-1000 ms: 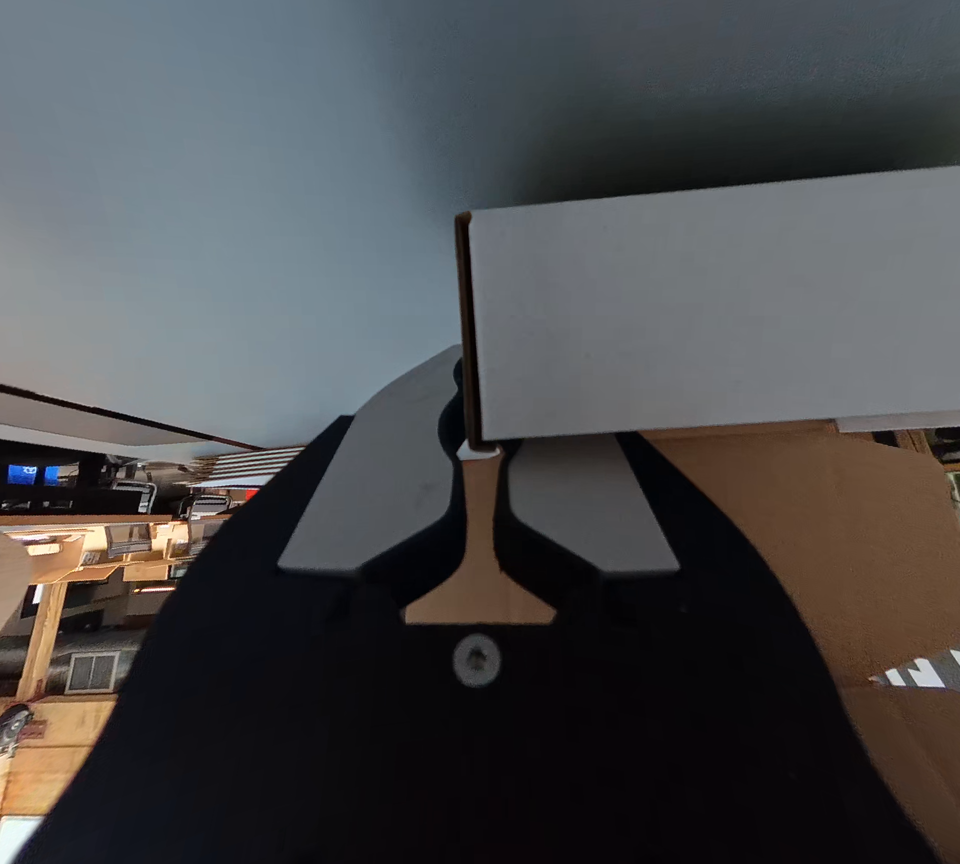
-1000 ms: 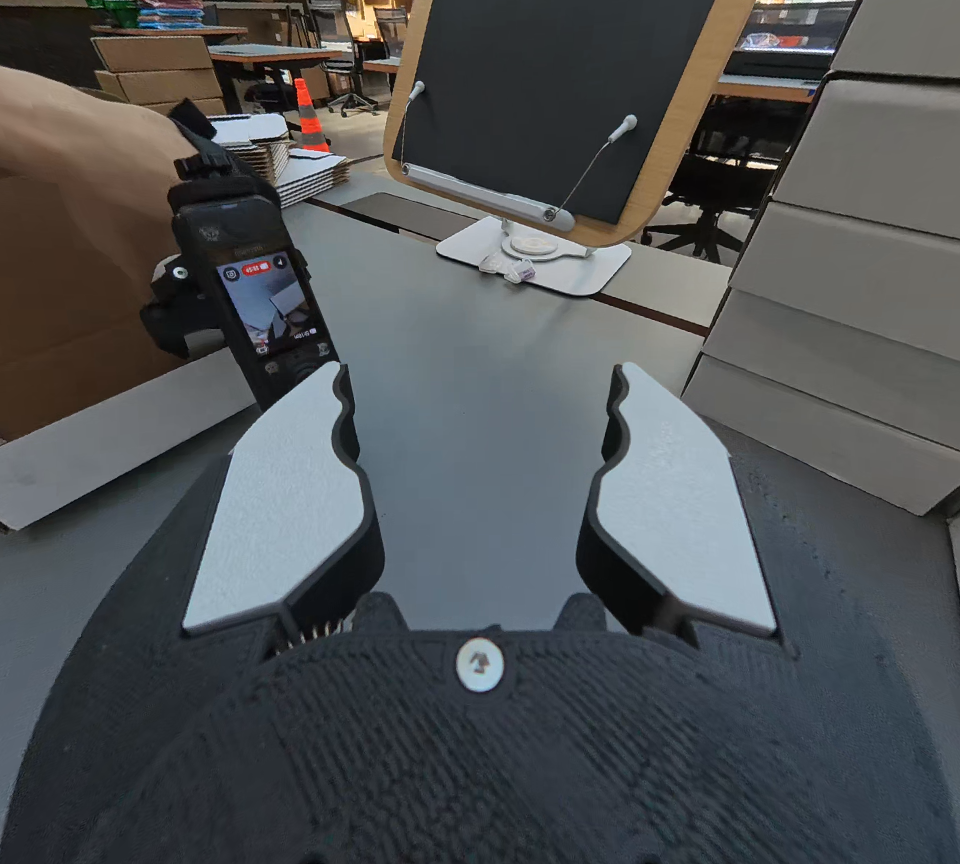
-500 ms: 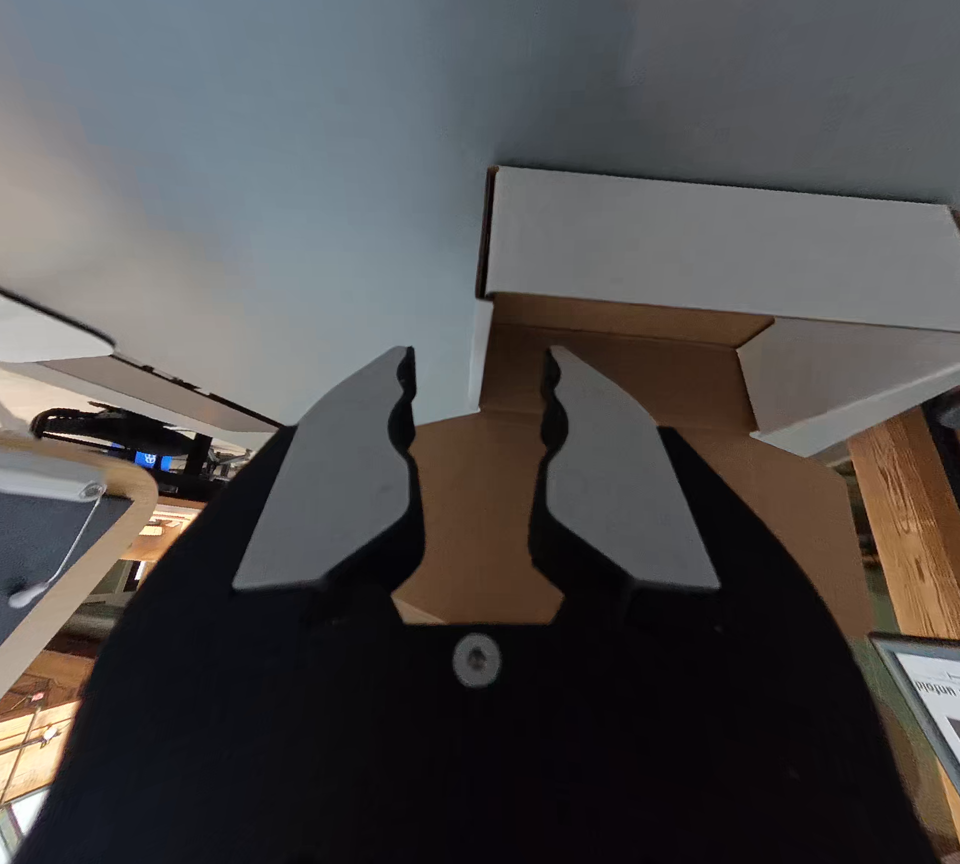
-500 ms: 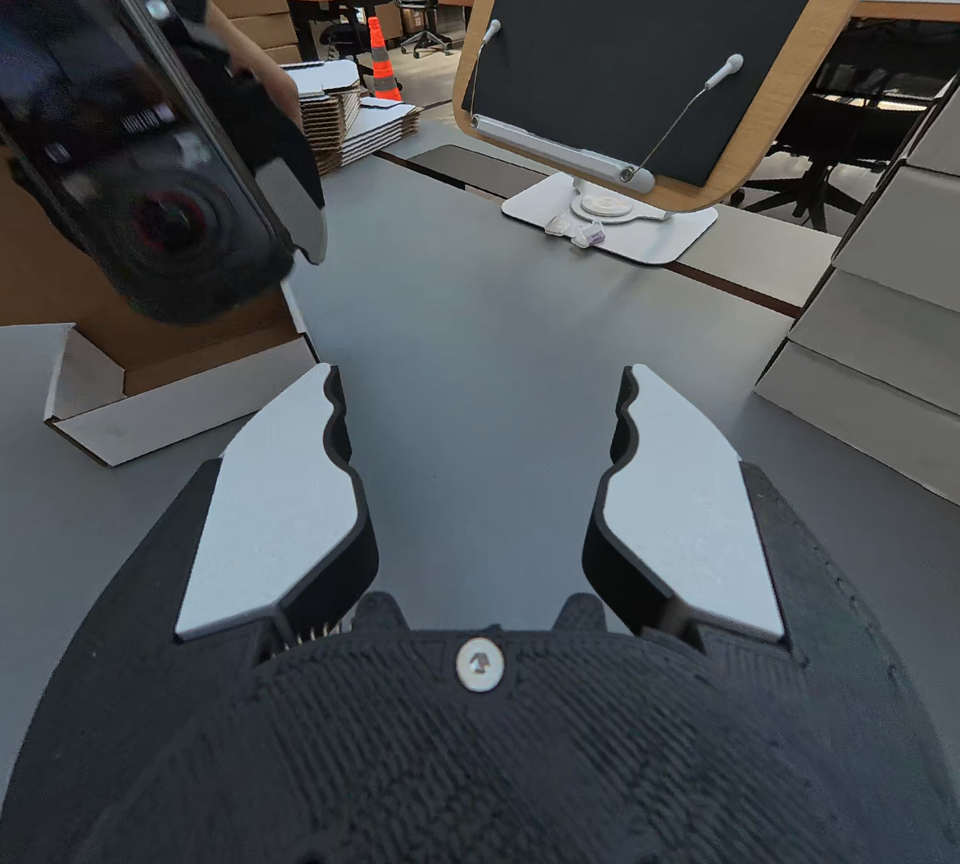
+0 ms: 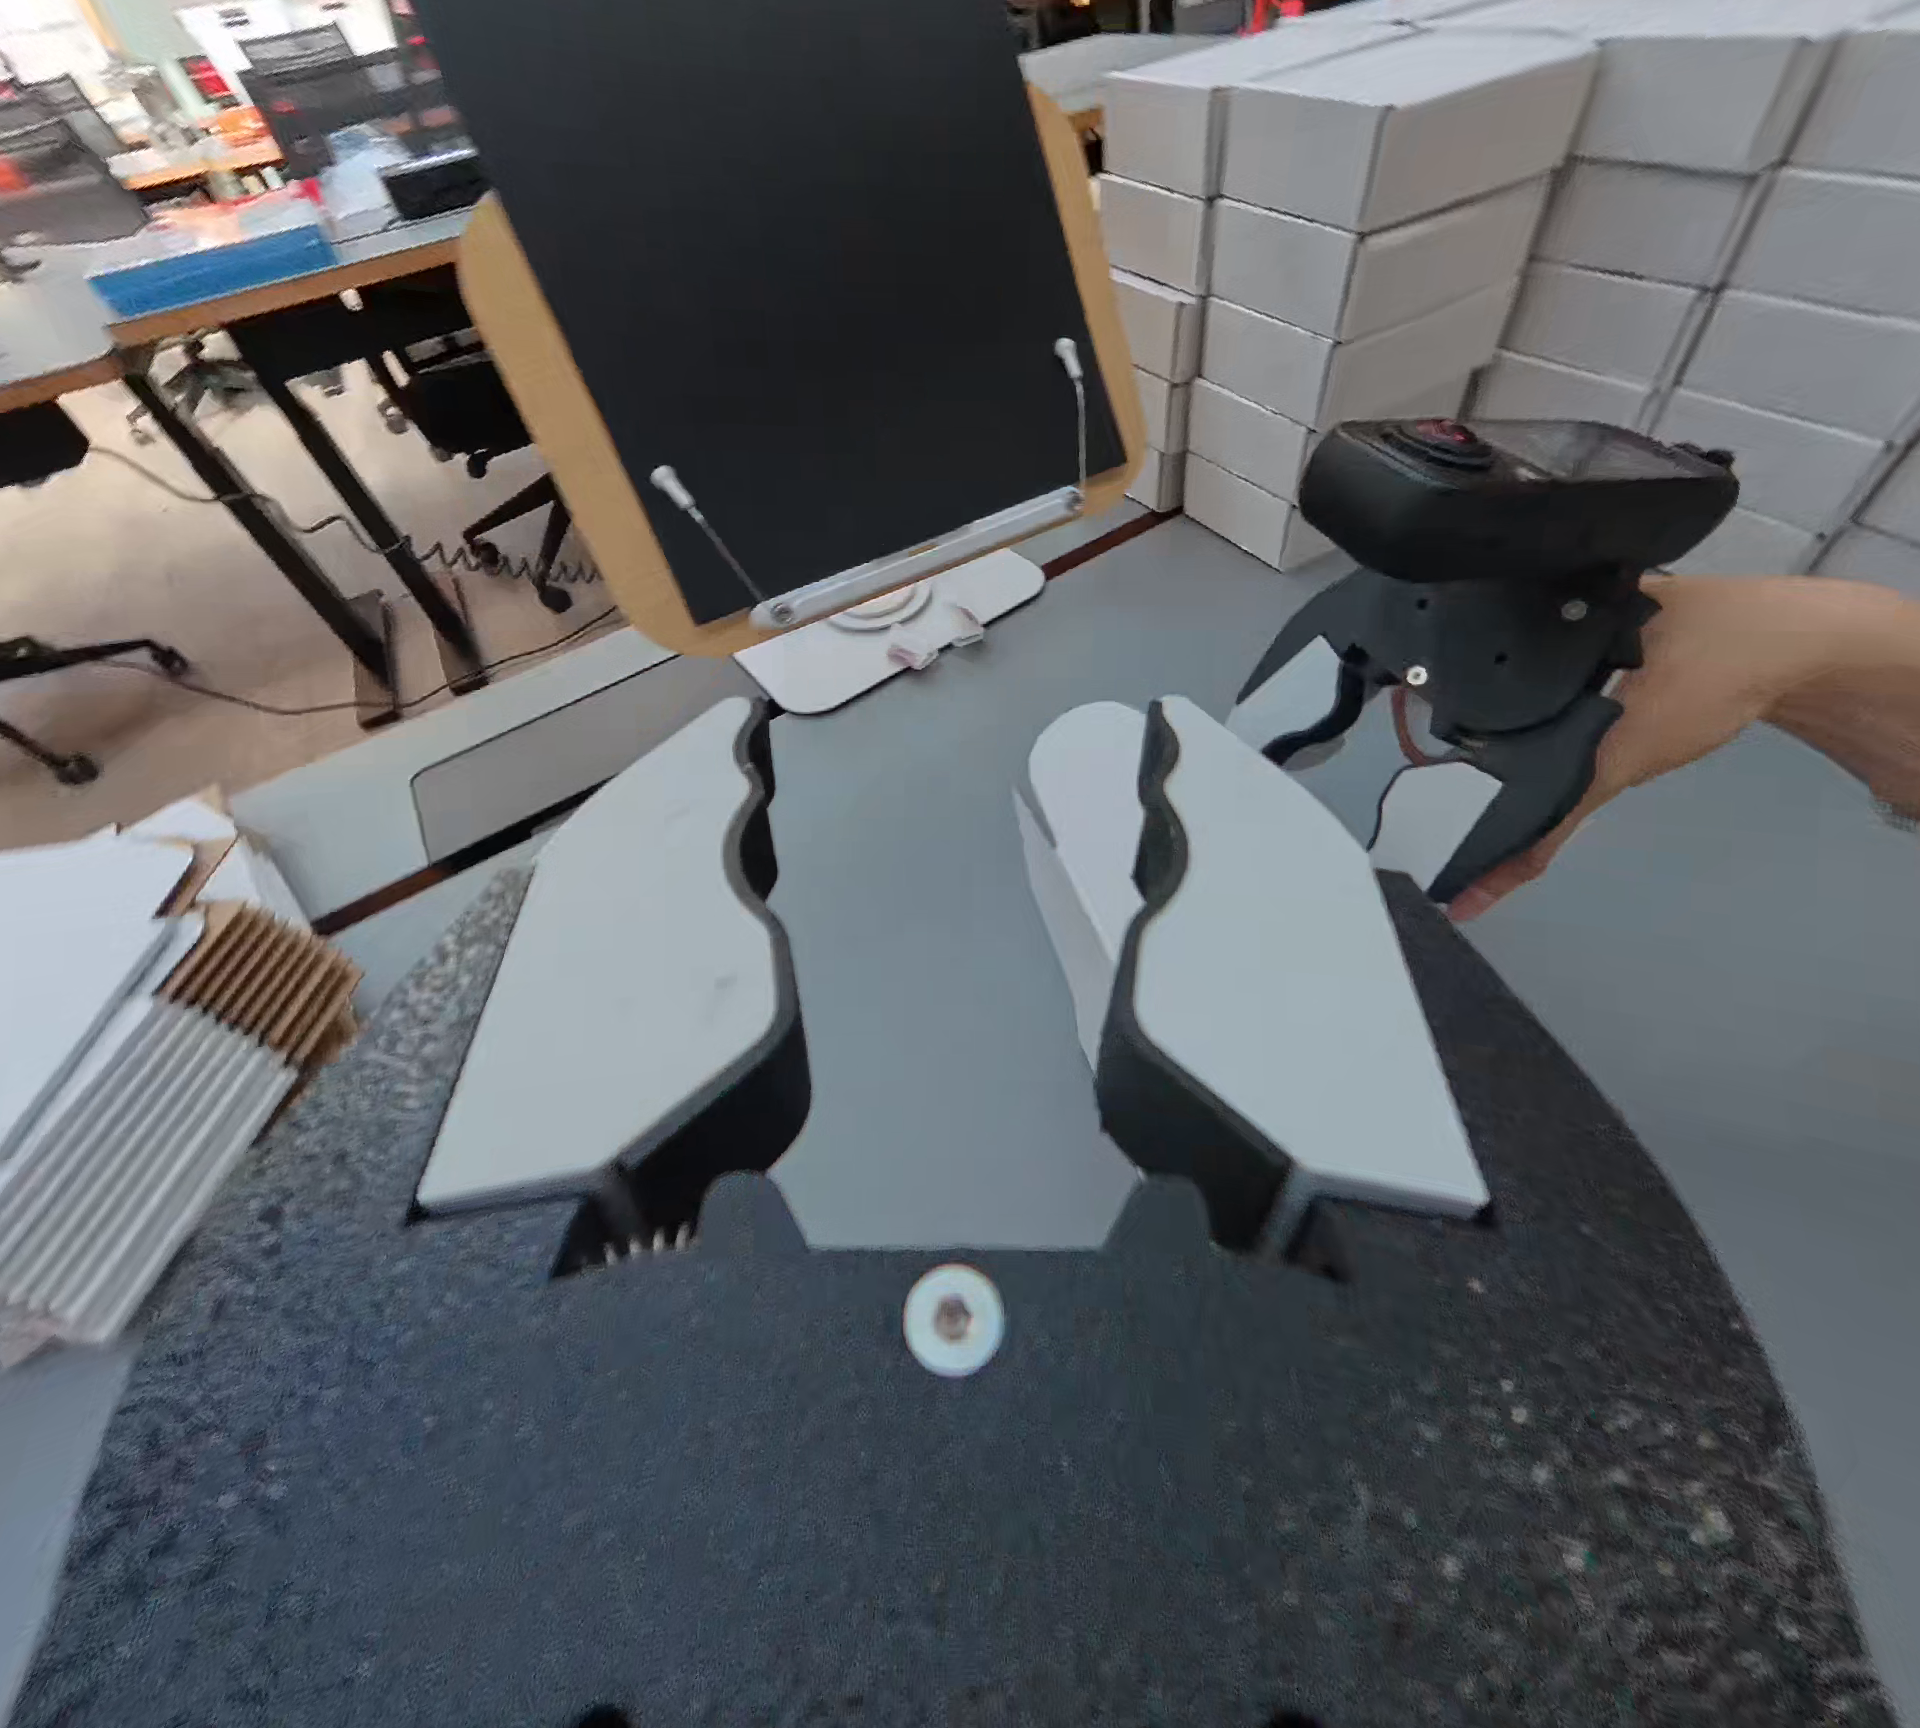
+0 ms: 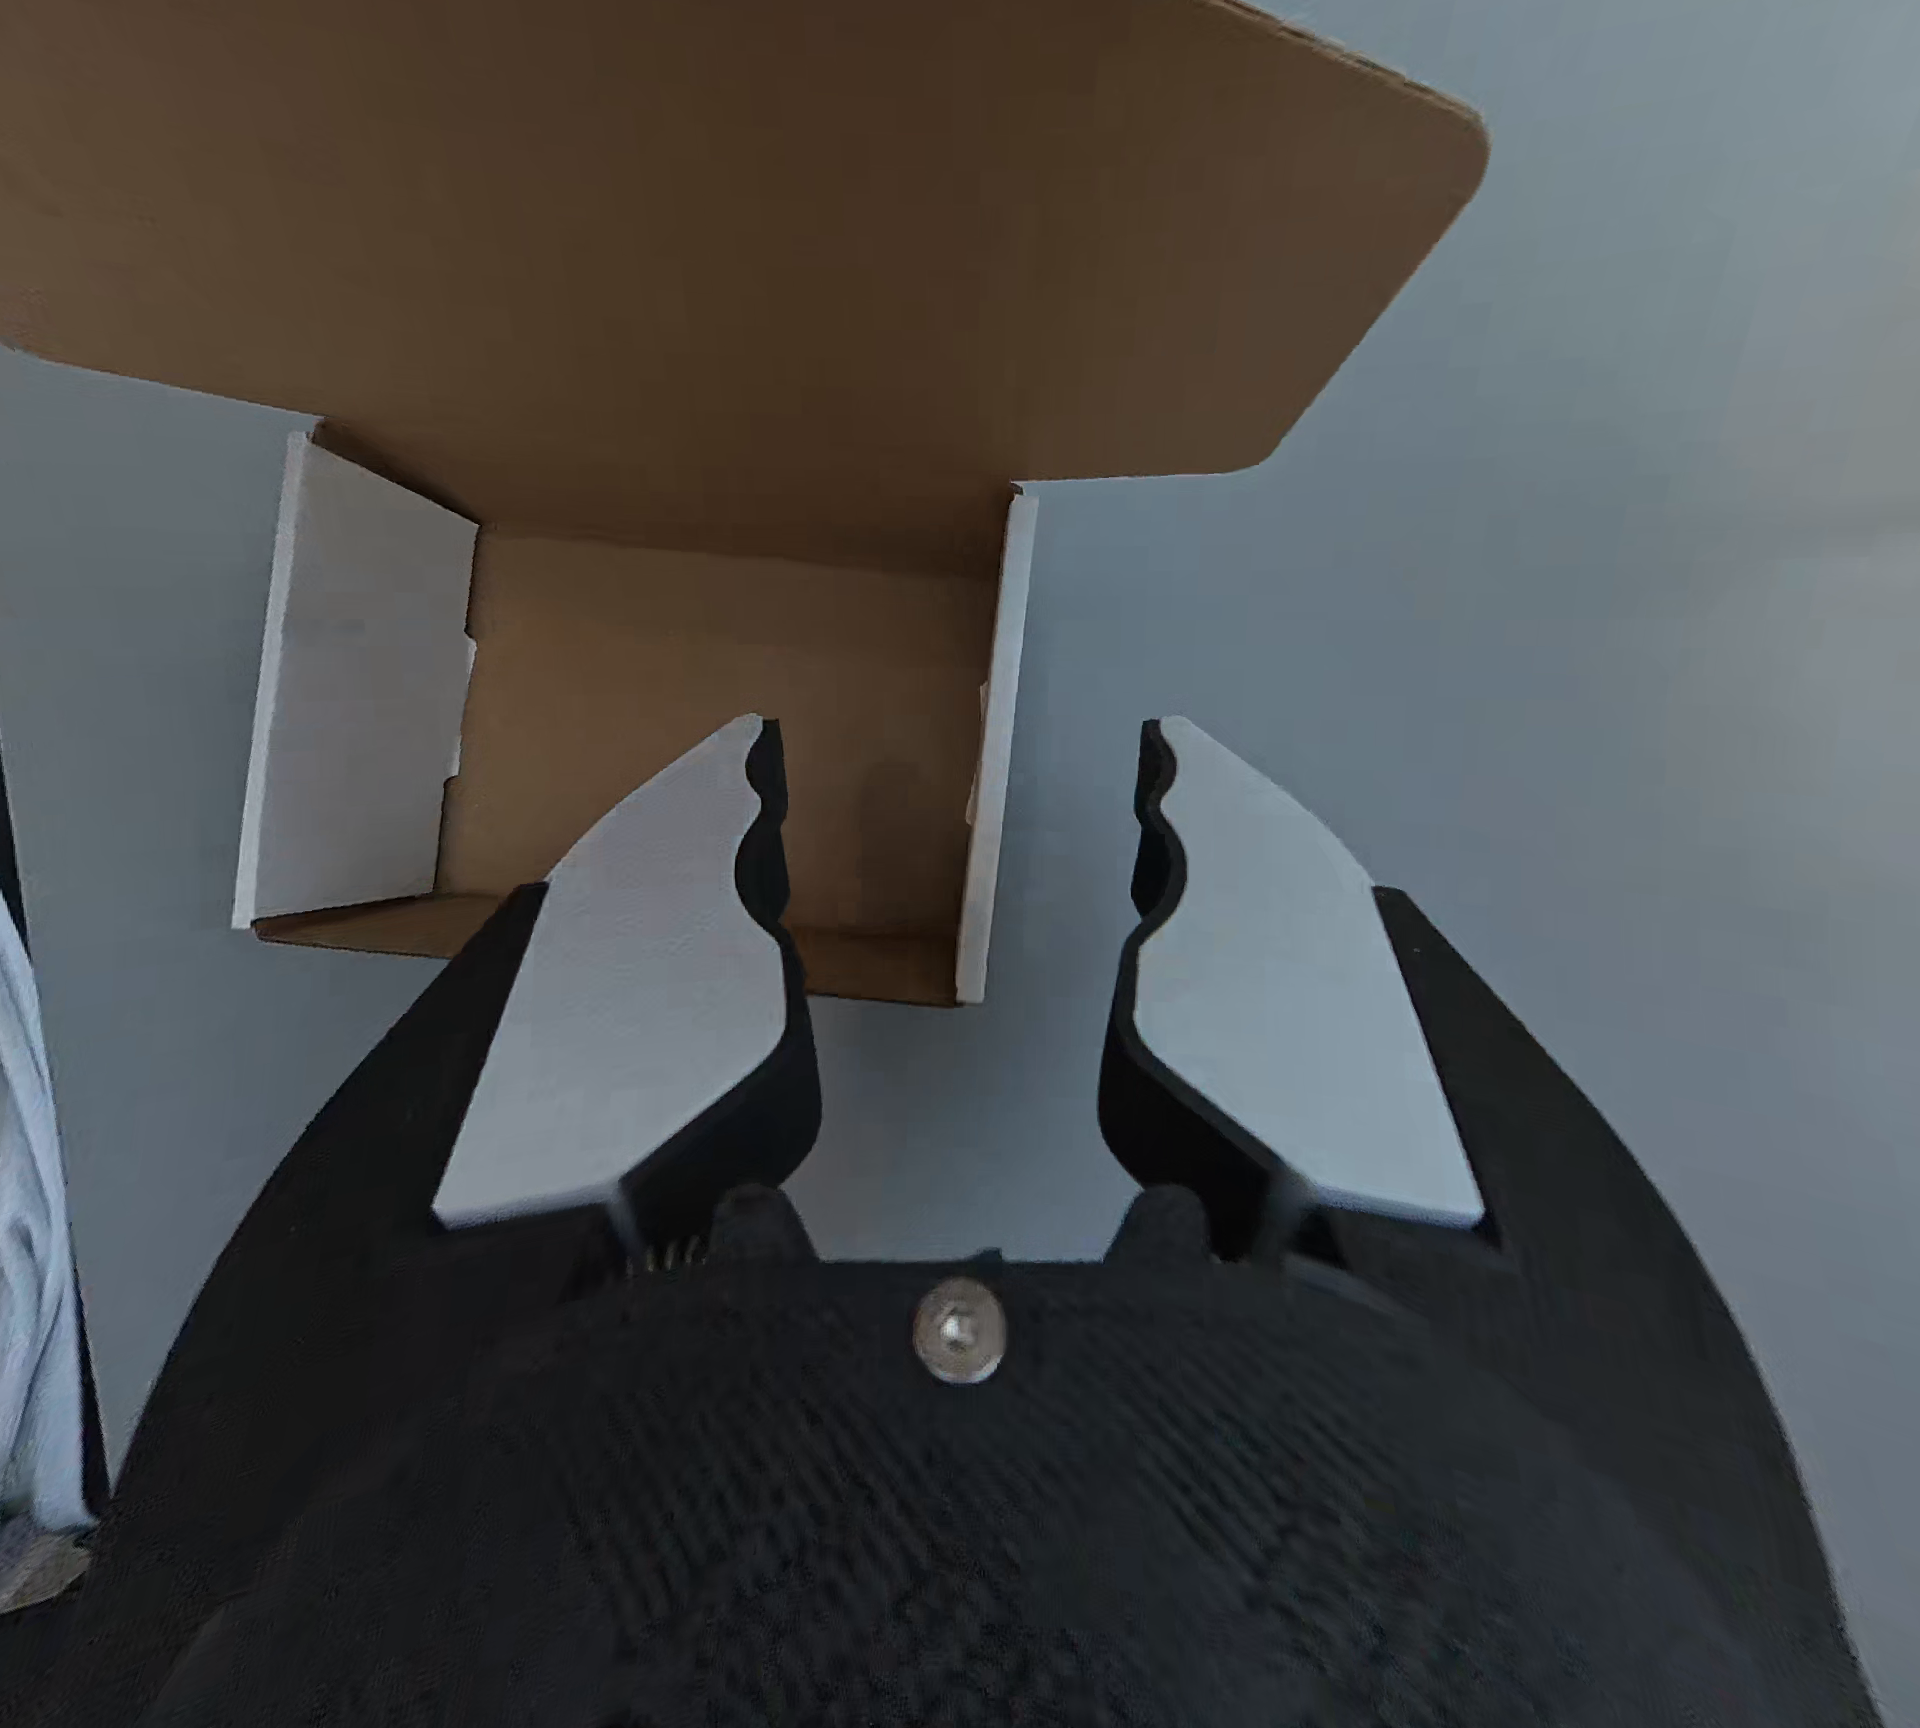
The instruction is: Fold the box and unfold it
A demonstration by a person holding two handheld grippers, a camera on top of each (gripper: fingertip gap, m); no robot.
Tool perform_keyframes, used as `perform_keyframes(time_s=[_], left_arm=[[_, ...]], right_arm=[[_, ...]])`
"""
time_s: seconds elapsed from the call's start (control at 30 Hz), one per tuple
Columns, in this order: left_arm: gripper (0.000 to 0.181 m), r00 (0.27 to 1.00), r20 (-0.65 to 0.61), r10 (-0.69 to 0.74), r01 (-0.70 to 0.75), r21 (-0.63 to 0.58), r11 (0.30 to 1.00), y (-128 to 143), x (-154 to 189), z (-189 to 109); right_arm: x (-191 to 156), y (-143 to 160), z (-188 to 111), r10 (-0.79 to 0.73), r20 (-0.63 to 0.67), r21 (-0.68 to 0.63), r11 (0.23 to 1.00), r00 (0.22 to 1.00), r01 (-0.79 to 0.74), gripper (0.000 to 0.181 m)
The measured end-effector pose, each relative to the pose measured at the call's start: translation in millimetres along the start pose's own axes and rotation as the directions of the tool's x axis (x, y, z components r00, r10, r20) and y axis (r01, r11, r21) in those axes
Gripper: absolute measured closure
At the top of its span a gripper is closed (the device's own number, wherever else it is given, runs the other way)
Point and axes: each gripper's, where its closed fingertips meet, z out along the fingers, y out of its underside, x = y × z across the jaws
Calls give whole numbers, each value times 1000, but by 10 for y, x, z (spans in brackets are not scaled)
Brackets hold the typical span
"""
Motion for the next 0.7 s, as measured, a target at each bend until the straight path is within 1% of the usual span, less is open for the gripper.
perform_keyframes(time_s=[0.03, 0.07, 0.13, 0.2, 0.3, 0.33, 0.43, 0.53, 0.57, 0.63, 0.7], left_arm=[[116, 996, 59, -71, 70, 17, 997, 156, -170, -122], [115, 989, 98, -109, 108, 17, 994, 342, -290, -229], [114, 982, 135, -135, 138, -19, 990, 736, -411, -377], [113, 977, 128, -171, 178, -49, 983, 1057, -415, -451], [112, 971, 121, -205, 215, -72, 974, 1376, -388, -512], [112, 971, 115, -212, 221, -75, 972, 1446, -372, -524], [113, 963, 107, -246, 252, -51, 966, 1556, -352, -549], [114, 954, 89, -286, 289, -16, 957, 1571, -323, -548], [114, 951, 89, -296, 298, -8, 955, 1569, -317, -545], [115, 947, 84, -310, 310, 9, 951, 1539, -289, -542], [115, 950, 87, -299, 299, 21, 954, 1496, -254, -549]], right_arm=[[2, -9, 94, -9, 1, -23, 1000, 1000, 9, 118], [15, 5, 178, -17, -3, -58, 998, 1000, 17, 122], [35, 16, 315, -27, -5, -107, 994, 1000, 27, 131], [50, 7, 400, -16, -1, -123, 992, 1000, 16, 147], [85, 52, 487, -23, -17, -159, 987, 1000, 20, 161], [115, 61, 486, -31, -41, -166, 986, 999, 24, 175], [39, 72, 481, 13, -19, -167, 986, 1000, -16, 175], [51, 127, 426, 87, -72, -171, 980, 994, -98, 175], [102, 138, 378, 127, -119, -150, 978, 985, -144, 175], [271, 198, 203, 260, -234, -89, 954, 937, -286, 175], [462, 264, -34, 423, -313, 38, 900, 850, -434, 176]])
